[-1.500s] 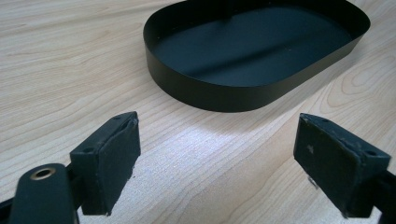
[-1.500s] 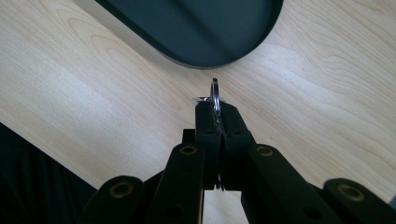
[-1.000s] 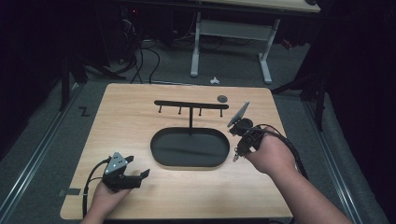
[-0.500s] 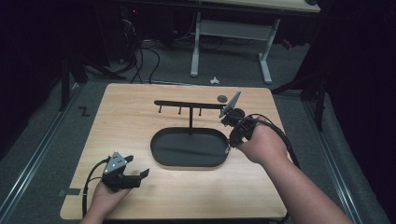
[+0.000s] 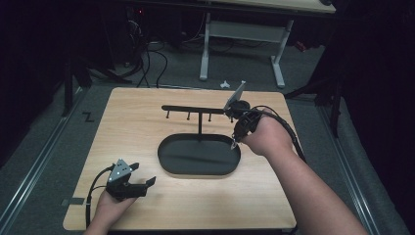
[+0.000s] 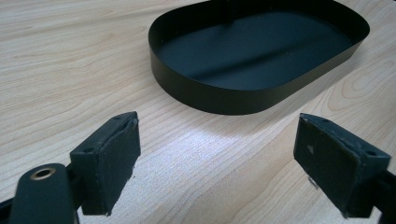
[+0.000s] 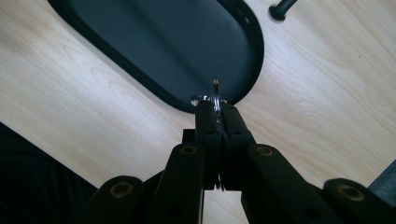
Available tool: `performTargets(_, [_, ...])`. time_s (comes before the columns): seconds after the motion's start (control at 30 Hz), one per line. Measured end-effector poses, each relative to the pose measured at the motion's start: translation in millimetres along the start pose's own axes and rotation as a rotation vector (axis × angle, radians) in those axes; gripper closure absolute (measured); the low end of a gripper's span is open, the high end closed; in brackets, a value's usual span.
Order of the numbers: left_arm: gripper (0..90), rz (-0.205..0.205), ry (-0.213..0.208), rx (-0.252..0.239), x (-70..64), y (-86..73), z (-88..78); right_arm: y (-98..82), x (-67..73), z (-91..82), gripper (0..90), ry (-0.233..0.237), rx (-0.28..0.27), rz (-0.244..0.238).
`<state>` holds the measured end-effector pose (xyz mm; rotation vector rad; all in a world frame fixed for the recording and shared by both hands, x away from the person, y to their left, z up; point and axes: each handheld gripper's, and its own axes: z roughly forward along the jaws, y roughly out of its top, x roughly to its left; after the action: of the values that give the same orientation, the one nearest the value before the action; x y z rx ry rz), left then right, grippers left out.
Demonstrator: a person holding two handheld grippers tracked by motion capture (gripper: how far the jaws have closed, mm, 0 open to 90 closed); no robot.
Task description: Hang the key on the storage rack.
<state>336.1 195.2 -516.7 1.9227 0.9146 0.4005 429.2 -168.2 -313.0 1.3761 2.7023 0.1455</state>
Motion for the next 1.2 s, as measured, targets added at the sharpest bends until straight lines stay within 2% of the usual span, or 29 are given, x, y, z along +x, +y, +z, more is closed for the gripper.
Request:
performTargets(0.47, [15.1,-0.006,-0.001,-0.001,1.4,-0.3,-1.0,20.5,-11.9,-9.8,88.2,0.007,-0.034,0.018])
performTargets(0.5, [15.1,-0.007,-0.001,-0.001,1.4,-0.2,-0.9,21.7,-11.5,-10.6,88.2,0.005,-0.03,0.032])
performTargets(0.63, [15.1,-0.007,0.0,-0.003,1.6,-0.2,-1.2,27.7,-16.0,-11.1,88.2,0.0,-0.033,0.022])
performTargets(0.73, [15.1,-0.008,-0.001,-0.003,2.1,-0.4,-1.1,30.0,-17.8,-10.8,88.2,-0.001,-0.031,0.024])
performTargets(0.77, [15.1,-0.009,-0.001,-0.004,2.3,-0.5,-0.8,30.3,-17.1,-11.1,88.2,0.001,-0.026,0.042])
performTargets(0.93, [15.1,-0.009,-0.001,-0.003,2.7,-0.4,-0.9,31.9,-18.4,-10.1,88.2,0.0,-0.031,0.022])
performTargets(1.2, [15.2,-0.008,-0.002,-0.004,2.2,-0.2,-0.9,34.2,-20.8,-7.8,88.1,0.001,-0.021,0.037])
